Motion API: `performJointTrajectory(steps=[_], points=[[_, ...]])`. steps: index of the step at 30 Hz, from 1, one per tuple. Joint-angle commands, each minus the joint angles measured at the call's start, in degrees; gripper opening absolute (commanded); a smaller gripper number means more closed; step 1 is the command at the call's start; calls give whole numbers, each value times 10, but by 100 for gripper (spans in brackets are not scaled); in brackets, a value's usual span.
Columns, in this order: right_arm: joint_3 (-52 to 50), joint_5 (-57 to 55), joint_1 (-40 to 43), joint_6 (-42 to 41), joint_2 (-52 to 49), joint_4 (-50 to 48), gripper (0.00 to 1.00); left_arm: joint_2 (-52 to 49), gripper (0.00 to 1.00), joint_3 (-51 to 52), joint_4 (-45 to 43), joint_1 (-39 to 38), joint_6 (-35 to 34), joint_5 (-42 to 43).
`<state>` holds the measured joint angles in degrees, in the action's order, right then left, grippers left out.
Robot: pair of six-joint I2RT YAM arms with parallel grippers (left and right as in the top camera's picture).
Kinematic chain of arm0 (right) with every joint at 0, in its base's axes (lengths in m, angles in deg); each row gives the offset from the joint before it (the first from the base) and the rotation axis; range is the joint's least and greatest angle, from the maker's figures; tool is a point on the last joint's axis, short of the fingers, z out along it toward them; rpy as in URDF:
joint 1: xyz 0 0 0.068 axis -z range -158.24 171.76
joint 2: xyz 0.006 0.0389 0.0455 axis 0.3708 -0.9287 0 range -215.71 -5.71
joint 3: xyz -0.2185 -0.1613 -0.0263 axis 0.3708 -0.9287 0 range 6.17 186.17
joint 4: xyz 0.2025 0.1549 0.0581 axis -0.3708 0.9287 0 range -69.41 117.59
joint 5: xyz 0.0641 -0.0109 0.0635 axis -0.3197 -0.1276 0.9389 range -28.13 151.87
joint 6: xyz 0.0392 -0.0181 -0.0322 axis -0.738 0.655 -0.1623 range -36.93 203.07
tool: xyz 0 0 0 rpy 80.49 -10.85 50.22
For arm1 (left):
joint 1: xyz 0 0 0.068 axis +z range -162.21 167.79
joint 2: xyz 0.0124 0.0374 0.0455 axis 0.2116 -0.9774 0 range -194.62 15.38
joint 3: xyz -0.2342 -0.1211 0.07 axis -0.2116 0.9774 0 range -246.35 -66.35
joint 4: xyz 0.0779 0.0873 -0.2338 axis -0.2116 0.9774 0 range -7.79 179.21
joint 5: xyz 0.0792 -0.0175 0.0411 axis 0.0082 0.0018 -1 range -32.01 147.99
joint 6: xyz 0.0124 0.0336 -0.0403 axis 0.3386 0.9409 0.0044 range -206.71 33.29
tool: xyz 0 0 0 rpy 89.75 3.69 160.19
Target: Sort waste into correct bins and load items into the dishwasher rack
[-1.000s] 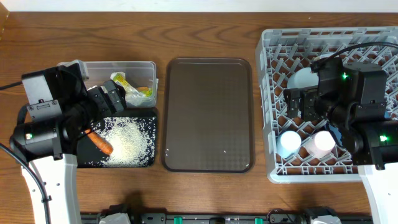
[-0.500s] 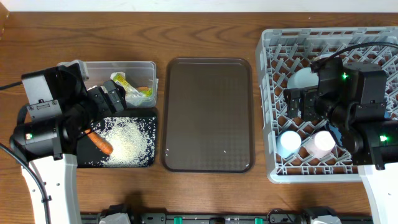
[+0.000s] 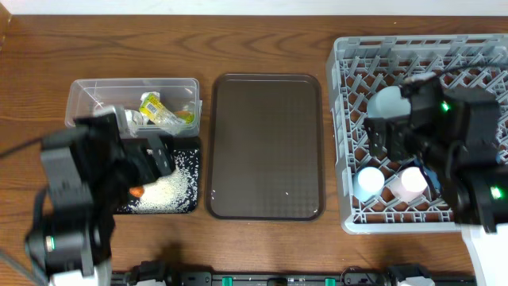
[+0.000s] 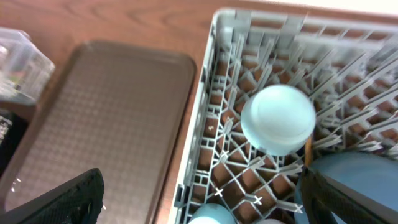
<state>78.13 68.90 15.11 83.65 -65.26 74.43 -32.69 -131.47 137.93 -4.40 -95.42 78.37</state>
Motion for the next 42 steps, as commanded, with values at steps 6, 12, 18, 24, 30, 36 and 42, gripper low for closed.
performJointTrajectory(steps=[6, 12, 18, 24, 30, 36, 42], points=[[-1, 5, 3, -7, 160, 0, 99, 142, 98, 99, 6, -38, 7, -5], [-1, 5, 6, -7, 247, 0, 99, 222, 98, 175, 6, -55, 7, -5], [-1, 5, 13, -7, 280, 0, 99, 284, 98, 241, 6, -57, 7, -5], [-1, 5, 44, -7, 285, 0, 99, 337, 98, 303, 6, -57, 7, -5], [-1, 5, 68, -7, 285, 0, 99, 375, 98, 356, 6, -57, 7, -5], [-1, 5, 75, -7, 285, 0, 99, 413, 98, 415, 6, -57, 7, -5], [-2, 5, 75, -7, 285, 0, 99, 452, 98, 476, 6, -57, 7, -5]])
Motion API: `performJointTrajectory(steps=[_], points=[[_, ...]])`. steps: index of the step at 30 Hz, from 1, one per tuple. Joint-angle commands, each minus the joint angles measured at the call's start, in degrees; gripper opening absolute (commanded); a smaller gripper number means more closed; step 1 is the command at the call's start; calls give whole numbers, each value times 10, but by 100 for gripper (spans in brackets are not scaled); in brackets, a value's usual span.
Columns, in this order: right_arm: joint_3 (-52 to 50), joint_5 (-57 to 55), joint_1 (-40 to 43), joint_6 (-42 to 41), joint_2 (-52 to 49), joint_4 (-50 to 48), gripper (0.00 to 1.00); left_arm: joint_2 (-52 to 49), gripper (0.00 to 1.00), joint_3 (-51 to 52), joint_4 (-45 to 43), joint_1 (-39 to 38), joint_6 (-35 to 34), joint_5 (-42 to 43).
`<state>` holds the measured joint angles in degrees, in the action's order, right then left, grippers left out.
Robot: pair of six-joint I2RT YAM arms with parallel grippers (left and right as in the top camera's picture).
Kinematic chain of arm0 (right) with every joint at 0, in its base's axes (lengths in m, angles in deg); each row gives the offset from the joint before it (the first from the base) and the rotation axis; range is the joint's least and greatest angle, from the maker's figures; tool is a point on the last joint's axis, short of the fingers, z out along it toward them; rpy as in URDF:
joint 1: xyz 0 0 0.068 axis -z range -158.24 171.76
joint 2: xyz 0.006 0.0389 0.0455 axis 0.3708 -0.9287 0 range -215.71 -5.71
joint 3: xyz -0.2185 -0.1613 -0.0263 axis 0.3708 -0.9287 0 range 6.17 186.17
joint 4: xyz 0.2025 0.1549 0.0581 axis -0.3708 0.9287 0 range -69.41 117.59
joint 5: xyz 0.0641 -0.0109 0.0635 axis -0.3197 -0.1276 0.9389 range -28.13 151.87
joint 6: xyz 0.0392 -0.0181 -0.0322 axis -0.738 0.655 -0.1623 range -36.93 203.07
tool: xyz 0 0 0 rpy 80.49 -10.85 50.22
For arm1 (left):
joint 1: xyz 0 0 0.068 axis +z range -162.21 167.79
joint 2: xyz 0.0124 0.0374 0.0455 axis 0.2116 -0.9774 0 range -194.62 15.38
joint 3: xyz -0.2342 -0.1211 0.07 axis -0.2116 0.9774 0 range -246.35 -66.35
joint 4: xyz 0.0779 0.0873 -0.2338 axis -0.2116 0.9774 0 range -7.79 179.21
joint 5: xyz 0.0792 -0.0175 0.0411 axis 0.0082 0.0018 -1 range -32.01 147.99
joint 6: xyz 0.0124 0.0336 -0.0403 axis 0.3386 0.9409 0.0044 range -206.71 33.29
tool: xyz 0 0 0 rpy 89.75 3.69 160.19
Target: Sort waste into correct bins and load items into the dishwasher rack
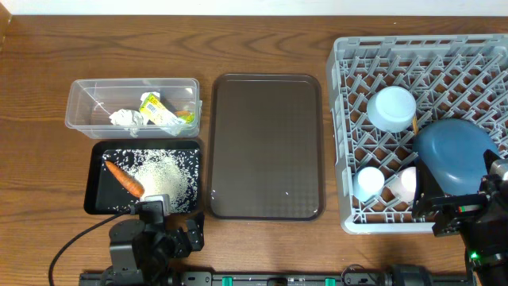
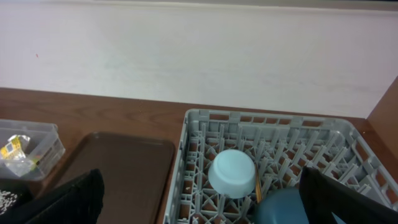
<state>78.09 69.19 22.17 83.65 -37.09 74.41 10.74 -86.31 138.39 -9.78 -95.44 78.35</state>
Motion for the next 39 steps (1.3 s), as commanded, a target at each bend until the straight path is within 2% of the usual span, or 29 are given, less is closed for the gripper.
performJointTrajectory(steps=[1, 9, 17, 29, 39], points=[[-1, 2, 4, -7, 4, 0, 99, 22, 98, 30, -11, -3, 8, -5], [-5, 2, 24, -7, 4, 0, 99, 27, 98, 31, -14, -3, 8, -5], [-59, 2, 57, -7, 7, 0, 99, 27, 98, 31, -14, -3, 8, -5], [-296, 2, 55, -7, 62, 0, 99, 27, 98, 31, -14, -3, 8, -5], [-416, 2, 55, -7, 162, 0, 99, 27, 98, 31, -14, -3, 8, -5]])
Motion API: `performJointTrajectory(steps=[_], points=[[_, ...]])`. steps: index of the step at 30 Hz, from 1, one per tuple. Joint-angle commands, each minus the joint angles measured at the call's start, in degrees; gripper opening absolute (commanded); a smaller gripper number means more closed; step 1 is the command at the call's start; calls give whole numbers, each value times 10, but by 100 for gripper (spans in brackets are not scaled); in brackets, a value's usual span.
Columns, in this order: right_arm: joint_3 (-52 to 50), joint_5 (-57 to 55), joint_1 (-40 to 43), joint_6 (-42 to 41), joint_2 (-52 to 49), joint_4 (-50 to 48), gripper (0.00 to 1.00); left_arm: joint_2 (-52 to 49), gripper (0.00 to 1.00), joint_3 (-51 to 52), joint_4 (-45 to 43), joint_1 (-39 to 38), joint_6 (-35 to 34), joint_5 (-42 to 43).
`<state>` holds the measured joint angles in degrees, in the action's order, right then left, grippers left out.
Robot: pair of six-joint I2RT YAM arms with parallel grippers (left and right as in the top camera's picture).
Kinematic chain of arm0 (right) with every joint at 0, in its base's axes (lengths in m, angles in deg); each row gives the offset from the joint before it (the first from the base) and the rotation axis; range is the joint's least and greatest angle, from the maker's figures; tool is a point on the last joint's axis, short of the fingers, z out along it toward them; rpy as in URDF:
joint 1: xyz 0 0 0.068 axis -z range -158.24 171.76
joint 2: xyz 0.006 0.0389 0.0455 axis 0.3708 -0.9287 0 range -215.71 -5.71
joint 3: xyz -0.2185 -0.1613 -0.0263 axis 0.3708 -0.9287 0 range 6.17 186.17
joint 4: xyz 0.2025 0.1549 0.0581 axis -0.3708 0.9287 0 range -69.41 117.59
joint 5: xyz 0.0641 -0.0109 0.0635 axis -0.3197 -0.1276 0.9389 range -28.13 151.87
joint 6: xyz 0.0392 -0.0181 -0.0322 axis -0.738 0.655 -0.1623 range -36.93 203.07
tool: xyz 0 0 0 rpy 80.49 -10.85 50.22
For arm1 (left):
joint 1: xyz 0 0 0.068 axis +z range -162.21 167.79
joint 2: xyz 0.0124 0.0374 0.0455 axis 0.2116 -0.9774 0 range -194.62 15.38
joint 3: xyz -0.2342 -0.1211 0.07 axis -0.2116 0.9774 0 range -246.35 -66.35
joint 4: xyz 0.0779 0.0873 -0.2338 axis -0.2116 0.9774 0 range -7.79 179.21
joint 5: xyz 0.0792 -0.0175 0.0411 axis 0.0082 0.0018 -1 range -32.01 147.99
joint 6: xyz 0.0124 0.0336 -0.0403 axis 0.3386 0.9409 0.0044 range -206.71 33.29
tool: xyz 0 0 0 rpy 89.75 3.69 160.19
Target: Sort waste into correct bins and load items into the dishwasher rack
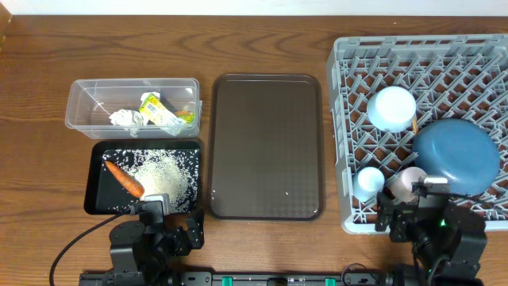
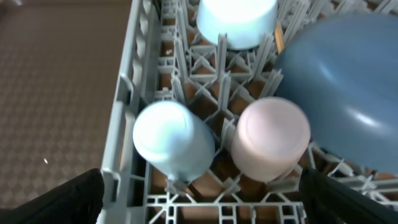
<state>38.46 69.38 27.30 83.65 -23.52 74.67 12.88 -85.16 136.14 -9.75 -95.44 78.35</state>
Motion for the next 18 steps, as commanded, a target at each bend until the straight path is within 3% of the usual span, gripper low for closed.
performJointTrajectory(steps=[1, 10, 18], points=[[-28, 0, 4, -7, 36, -2, 99, 5, 98, 20, 9, -3, 8, -5], [-66, 0, 4, -7, 83, -2, 99, 5, 98, 20, 9, -3, 8, -5], [-81, -90, -9, 23, 127, -6, 99, 5, 98, 20, 9, -3, 8, -5]])
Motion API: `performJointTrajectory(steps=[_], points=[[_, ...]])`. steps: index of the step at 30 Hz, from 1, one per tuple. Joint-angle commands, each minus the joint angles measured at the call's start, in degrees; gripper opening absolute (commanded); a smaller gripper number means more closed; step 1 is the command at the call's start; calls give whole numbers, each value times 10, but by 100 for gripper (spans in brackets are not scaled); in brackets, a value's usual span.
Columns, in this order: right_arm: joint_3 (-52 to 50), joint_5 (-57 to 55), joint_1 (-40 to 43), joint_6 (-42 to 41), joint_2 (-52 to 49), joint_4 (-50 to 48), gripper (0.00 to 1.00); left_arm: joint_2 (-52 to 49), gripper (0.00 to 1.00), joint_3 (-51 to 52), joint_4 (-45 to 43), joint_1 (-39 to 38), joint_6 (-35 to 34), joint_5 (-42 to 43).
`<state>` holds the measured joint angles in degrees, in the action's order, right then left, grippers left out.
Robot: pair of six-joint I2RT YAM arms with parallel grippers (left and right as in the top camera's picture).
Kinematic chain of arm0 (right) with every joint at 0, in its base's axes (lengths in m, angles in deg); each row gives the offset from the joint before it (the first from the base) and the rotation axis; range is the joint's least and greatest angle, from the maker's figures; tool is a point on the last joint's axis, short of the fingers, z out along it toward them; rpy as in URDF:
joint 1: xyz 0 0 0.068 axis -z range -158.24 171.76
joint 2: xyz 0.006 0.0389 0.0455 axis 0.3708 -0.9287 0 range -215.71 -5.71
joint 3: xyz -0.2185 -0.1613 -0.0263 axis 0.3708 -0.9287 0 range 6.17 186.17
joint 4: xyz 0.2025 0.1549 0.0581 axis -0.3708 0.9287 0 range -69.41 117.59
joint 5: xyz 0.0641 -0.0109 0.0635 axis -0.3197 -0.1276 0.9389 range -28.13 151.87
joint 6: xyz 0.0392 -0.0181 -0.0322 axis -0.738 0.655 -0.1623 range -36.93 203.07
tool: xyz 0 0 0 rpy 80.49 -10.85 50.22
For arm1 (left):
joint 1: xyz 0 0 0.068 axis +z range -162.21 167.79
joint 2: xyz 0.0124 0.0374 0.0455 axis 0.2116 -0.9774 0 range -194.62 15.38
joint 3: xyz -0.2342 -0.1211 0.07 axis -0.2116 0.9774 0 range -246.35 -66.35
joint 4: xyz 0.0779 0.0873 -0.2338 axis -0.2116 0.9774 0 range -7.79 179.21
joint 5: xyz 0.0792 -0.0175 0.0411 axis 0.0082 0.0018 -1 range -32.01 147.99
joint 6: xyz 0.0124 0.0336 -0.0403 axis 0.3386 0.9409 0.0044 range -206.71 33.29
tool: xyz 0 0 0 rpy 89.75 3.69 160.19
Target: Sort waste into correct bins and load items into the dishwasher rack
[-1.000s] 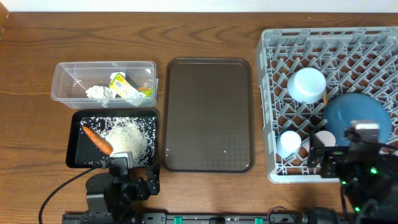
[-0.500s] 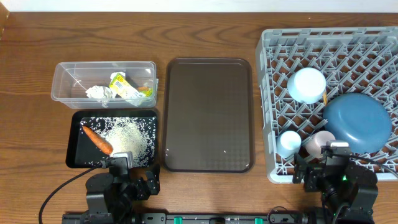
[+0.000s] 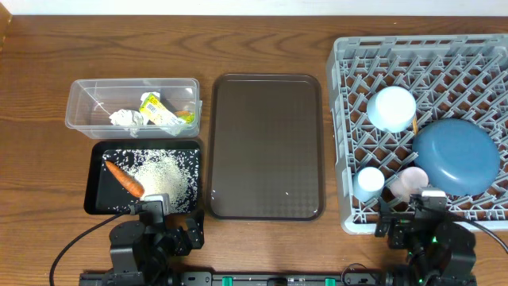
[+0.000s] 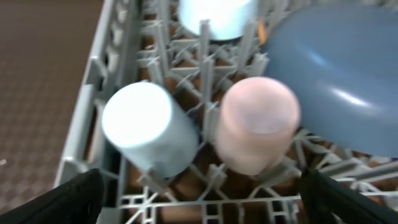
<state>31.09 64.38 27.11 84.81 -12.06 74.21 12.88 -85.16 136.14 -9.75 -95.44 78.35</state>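
The grey dishwasher rack (image 3: 343, 127) stands at the right. It holds a large light-blue cup (image 3: 391, 107), a blue bowl (image 3: 454, 156), a small light-blue cup (image 3: 369, 183) and a pink cup (image 3: 411, 184), all upside down. My right gripper (image 4: 202, 208) is open and empty, low at the rack's front edge, looking at the small light-blue cup (image 4: 146, 127) and pink cup (image 4: 256, 130). The clear bin (image 3: 79, 91) holds wrappers. A black tray (image 3: 95, 199) holds rice and a carrot (image 3: 123, 179). My left gripper (image 3: 159, 237) rests at the table's front edge.
A bare brown serving tray (image 3: 266, 145) lies between the bins and the rack. The blue bowl (image 4: 336, 74) fills the upper right of the right wrist view. The white wall runs along the table's far edge.
My right gripper has drawn back slightly toward the table's front edge, so the two small cups sit higher in its view. The left arm and all the objects are unmoved.
At first my left arm was over the black tray by the carrot and my right arm over the rack by the blue bowl. Then the left arm was at the front edge and the right arm at the rack's front right corner. The right arm has since settled at the rack's front.
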Motion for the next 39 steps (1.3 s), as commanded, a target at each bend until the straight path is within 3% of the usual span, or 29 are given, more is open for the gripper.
performJointTrajectory(steps=[1, 14, 19, 25, 29, 36, 39], points=[[-9, -40, -11, 11, 15, -2, 99, 5, 98, 20, 9, -3, 8, -5], [-78, -44, -28, 11, 48, -16, 99, 5, 98, 20, 9, -3, 7, -5], [-92, -45, -28, 11, 52, -175, 99, 5, 98, 20, 9, -3, 8, -5], [-138, -46, -28, 11, 55, -462, 99, 5, 98, 20, 9, -3, 8, -5], [-191, -46, -28, 11, 61, -591, 99, 5, 98, 20, 9, -3, 8, -5], [-248, -28, -28, 11, 61, -606, 99, 5, 98, 20, 9, -3, 8, -5], [-247, -20, -28, 11, 61, -547, 99, 5, 98, 20, 9, -3, 8, -5]])
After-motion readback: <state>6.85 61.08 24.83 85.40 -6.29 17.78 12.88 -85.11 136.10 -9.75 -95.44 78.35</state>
